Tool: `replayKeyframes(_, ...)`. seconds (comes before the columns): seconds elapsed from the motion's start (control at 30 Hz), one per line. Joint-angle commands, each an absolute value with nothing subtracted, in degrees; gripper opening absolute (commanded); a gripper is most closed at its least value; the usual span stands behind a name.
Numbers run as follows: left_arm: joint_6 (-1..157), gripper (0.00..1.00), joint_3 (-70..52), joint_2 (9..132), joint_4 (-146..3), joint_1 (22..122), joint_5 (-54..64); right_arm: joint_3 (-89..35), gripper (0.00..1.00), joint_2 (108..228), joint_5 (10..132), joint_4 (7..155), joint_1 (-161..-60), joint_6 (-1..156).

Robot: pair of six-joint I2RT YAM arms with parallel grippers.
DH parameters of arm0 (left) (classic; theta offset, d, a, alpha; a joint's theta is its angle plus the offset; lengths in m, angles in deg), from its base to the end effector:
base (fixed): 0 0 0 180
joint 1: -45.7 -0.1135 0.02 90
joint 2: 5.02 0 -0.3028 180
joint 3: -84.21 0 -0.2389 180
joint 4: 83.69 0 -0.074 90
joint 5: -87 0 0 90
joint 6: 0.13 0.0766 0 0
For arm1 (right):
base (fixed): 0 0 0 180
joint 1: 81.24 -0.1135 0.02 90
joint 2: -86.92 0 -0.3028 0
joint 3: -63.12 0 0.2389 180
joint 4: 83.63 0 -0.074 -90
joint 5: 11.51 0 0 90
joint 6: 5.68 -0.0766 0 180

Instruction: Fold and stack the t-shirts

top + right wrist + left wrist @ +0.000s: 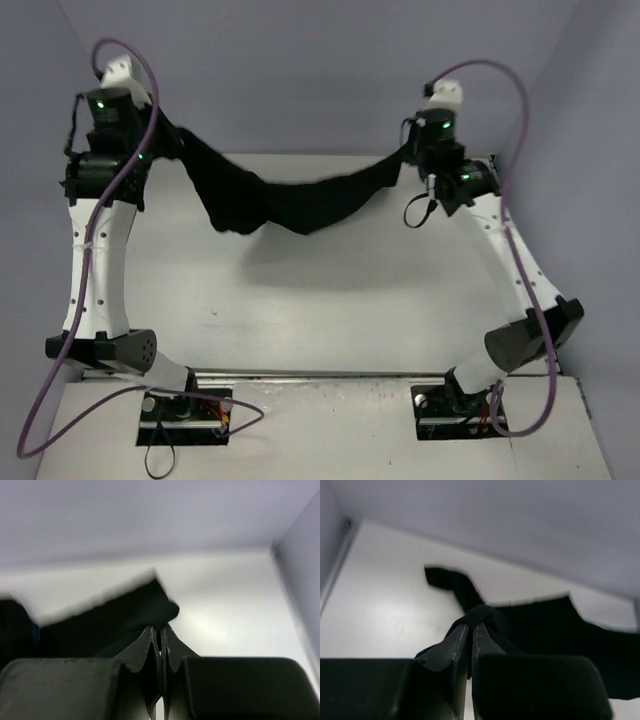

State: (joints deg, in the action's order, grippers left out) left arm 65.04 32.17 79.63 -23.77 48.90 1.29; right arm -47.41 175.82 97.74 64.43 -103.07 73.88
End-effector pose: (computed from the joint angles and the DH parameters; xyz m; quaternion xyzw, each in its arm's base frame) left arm 0.3089 -0.0230 0.5359 -0.1284 0.7912 -0.1737 0.5721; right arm 0.3623 0.1179 0.4781 0.0315 0.7639 0.0522 0.6425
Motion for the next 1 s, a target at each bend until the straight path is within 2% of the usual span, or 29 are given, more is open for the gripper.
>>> replayKeyframes(0.0, 63.8, 0.0, 51.4, 80.7, -27.3, 46.1, 4.9, -61.4, 0.0, 170.4, 105.8, 64.2, -102.3, 82.3)
replayKeyframes(0.17, 63.1, 0.0, 64.1, 81.8, -30.1, 46.0, 7.2, -74.5, 0.0, 169.3, 106.9, 64.3, -102.3, 87.9)
replayKeyframes(0.3, 64.5, 0.0, 70.3, 80.8, -30.4, 46.0, 8.0, -79.9, 0.0, 167.2, 107.3, 64.3, -102.4, 90.2)
replayKeyframes(0.6, 65.9, 0.0, 78.8, 78.5, -30.8, 46.0, 8.0, -81.8, 0.0, 161.7, 104.4, 64.4, -102.4, 91.9)
replayKeyframes(0.97, 65.4, 0.0, 79.1, 76.6, -35.2, 46.0, 11.6, -82.5, 0.0, 159.7, 102.7, 64.5, -102.4, 93.3)
